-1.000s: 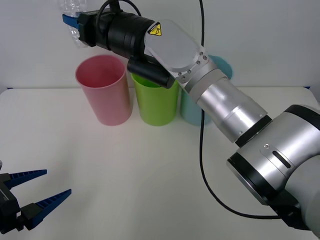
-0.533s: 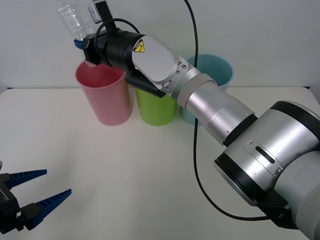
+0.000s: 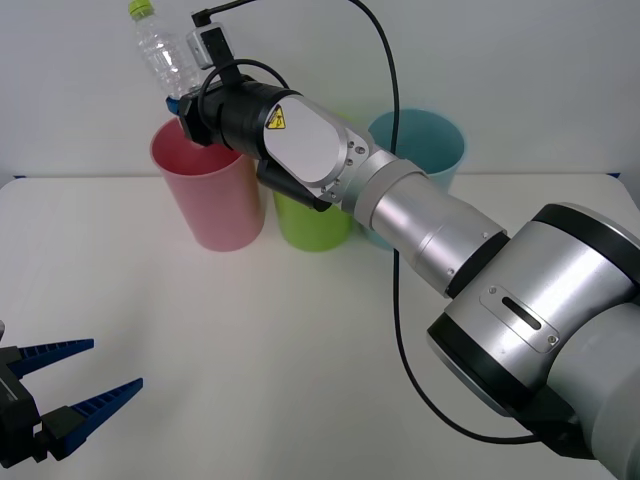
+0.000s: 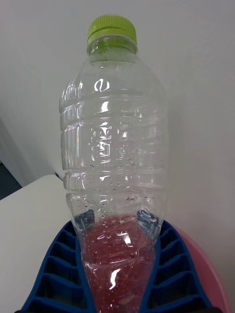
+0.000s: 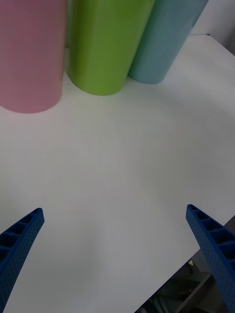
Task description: Put cans in the blue bin and PET bottles in the pink bin and trash in the green bin.
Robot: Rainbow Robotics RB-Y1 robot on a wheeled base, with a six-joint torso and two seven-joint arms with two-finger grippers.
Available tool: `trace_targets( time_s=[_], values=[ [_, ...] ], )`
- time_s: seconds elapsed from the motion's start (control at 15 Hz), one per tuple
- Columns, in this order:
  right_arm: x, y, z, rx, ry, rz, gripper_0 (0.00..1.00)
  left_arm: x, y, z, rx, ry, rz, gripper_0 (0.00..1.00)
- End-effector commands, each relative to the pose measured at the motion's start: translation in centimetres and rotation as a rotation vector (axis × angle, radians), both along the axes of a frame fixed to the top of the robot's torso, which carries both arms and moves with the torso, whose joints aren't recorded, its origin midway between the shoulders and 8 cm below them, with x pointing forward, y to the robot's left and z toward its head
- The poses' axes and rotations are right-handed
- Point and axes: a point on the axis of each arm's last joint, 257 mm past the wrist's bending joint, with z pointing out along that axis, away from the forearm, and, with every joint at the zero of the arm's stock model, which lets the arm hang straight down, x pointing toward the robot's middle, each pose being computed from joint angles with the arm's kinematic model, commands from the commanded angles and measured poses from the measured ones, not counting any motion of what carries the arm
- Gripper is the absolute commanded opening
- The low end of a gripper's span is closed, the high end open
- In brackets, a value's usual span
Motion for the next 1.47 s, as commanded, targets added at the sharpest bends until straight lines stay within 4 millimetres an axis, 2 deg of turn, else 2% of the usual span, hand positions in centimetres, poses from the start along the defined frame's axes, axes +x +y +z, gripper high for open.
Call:
trace_targets(
  time_s=[0.07,0.47,0.53,0.6,0.67,0.73,0.8,1.07,1.47],
  values=[
    [0.22,-0.29,-0.81,-0.012,0.005,-0.011,0.0,0.0,0.0,0.0,0.0,0.0,0.0,1.0],
    [0.23,-0.32,-1.23,-0.013,0.015,-0.013,0.0,0.0,0.0,0.0,0.0,0.0,0.0,1.0],
    [0.23,-0.32,-1.23,-0.011,0.017,-0.014,0.1,0.0,0.0,0.0,0.0,0.0,0.0,1.0],
    [0.25,-0.33,-1.2,-0.007,0.019,-0.015,0.34,0.0,0.0,0.0,0.0,0.0,0.0,1.0],
    [0.36,-0.42,-1.14,-0.002,0.019,-0.02,0.49,0.0,0.0,0.0,0.0,0.0,0.0,1.0],
    [0.33,-0.38,-1.08,0.001,0.02,-0.02,0.59,0.0,0.0,0.0,0.0,0.0,0.0,1.0],
    [0.35,-0.4,-1.04,0.002,0.02,-0.021,0.66,0.0,0.0,0.0,0.0,0.0,0.0,1.0],
    [0.38,-0.48,-1.2,0.003,0.022,-0.023,0.73,0.0,0.0,0.0,0.0,0.0,0.0,1.0],
    [0.42,-0.51,-1.14,0.004,0.02,-0.025,0.74,0.0,0.0,0.0,0.0,0.0,0.0,1.0]
  ],
)
